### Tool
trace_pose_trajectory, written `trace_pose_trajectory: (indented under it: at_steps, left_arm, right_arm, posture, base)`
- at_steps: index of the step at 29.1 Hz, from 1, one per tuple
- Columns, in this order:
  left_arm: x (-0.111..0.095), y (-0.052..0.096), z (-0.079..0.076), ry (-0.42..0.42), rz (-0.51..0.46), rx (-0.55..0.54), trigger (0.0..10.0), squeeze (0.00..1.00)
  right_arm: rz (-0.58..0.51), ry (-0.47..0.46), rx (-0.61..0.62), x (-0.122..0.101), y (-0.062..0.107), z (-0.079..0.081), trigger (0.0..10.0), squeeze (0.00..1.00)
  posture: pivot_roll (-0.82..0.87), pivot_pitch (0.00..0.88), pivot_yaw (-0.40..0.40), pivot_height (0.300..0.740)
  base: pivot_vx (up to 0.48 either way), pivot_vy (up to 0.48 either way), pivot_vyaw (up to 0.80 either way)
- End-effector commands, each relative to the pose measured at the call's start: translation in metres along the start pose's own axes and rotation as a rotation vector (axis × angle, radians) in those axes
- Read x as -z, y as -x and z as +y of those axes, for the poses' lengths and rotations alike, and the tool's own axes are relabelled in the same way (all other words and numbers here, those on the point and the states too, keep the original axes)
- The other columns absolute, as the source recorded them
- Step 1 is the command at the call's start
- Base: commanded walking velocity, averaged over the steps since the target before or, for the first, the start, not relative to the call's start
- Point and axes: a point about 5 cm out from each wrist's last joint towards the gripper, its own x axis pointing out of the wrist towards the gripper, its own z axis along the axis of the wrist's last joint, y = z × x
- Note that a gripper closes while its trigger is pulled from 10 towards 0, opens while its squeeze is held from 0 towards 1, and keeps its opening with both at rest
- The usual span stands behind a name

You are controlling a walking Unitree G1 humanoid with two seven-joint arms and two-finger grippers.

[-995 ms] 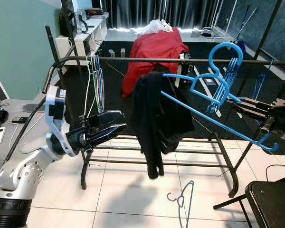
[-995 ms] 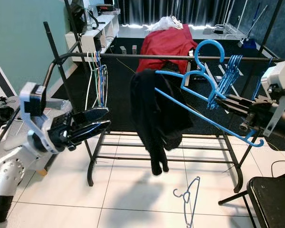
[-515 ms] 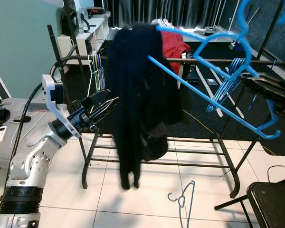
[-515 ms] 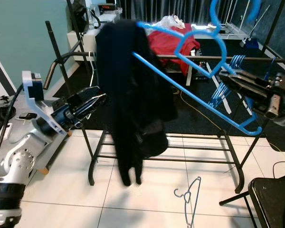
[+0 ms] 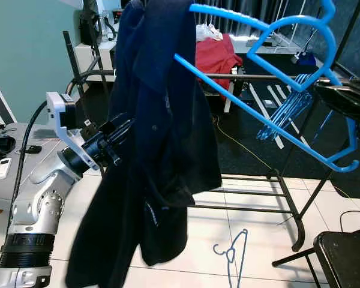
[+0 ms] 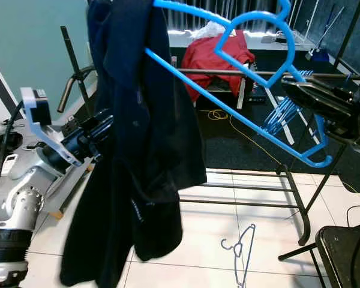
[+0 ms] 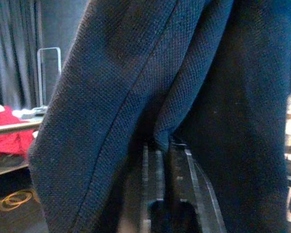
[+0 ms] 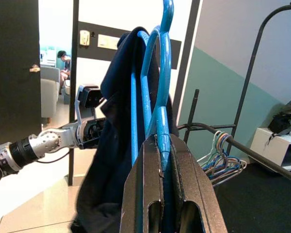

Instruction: Hang hanger

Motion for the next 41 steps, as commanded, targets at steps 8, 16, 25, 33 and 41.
trace_pose_trajectory:
  at_steps: [8, 16, 25, 33, 41]
  left_arm:
    - [-0.001, -0.001, -0.007, 0.066, -0.073, 0.035, 0.0, 0.00]
    - [-0.012, 0.001, 0.000, 0.081, -0.144, 0.014, 0.0, 0.00]
    - [-0.034, 0.000, 0.010, 0.036, -0.234, -0.042, 0.0, 0.00]
    - [-0.065, -0.008, 0.020, -0.034, -0.344, -0.144, 0.0, 0.00]
    - [-0.046, -0.006, 0.025, -0.105, -0.208, -0.231, 0.0, 0.00]
  right_arm:
    - [-0.013, 0.049, 0.036, -0.012, 0.003, 0.001, 0.0, 0.00]
    - [0.027, 0.066, 0.169, -0.006, 0.015, -0.015, 0.0, 0.00]
    - [0.531, 0.039, 0.252, 0.059, 0.042, -0.019, 0.0, 0.00]
    - [1.031, -0.215, 0.077, 0.143, 0.073, 0.032, 0.0, 0.00]
    - [0.542, -0.278, -0.035, 0.099, 0.033, 0.036, 0.0, 0.00]
  posture:
    - [-0.12, 0.003, 0.005, 0.740]
    - [-0.12, 0.000, 0.005, 0.740]
    - [-0.12, 0.000, 0.003, 0.740]
    - [-0.12, 0.008, 0.001, 0.740]
    - [-0.12, 0.015, 0.001, 0.740]
  base:
    - [0.000, 0.000, 0.00]
    - [0.000, 0.000, 0.00]
    - [0.000, 0.000, 0.00]
    - [0.000, 0.000, 0.00]
    - [0.000, 0.000, 0.00]
